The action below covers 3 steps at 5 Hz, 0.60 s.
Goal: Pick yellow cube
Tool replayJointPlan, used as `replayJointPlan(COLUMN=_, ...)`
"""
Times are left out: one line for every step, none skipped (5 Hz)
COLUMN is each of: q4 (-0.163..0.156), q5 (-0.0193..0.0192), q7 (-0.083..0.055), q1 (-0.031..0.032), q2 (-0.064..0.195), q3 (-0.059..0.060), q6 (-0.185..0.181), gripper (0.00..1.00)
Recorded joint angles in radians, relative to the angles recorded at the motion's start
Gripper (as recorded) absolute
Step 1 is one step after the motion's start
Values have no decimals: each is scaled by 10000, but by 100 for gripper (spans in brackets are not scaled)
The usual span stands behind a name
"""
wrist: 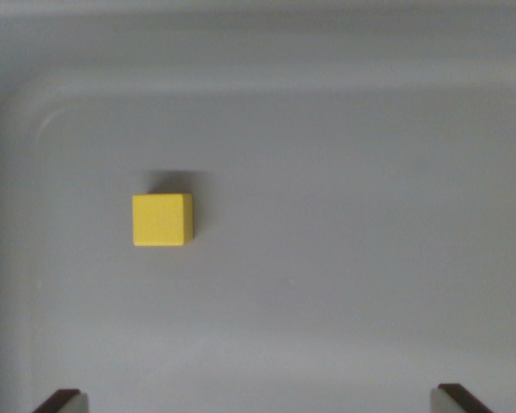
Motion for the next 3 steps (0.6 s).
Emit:
replayJointPlan(q4=0, q5=0, q7=0, q1=0, q2=0, q3=0, q6=0, gripper=0)
replayJointPlan(q4=-92, q5=-21, q7=55, q1=34, q2=122, q3=21, q6=-195, gripper=0)
replayJointPlan(q4=-92, q5=-21, q7=55, q1=34, q2=122, q3=21, q6=-195, gripper=0)
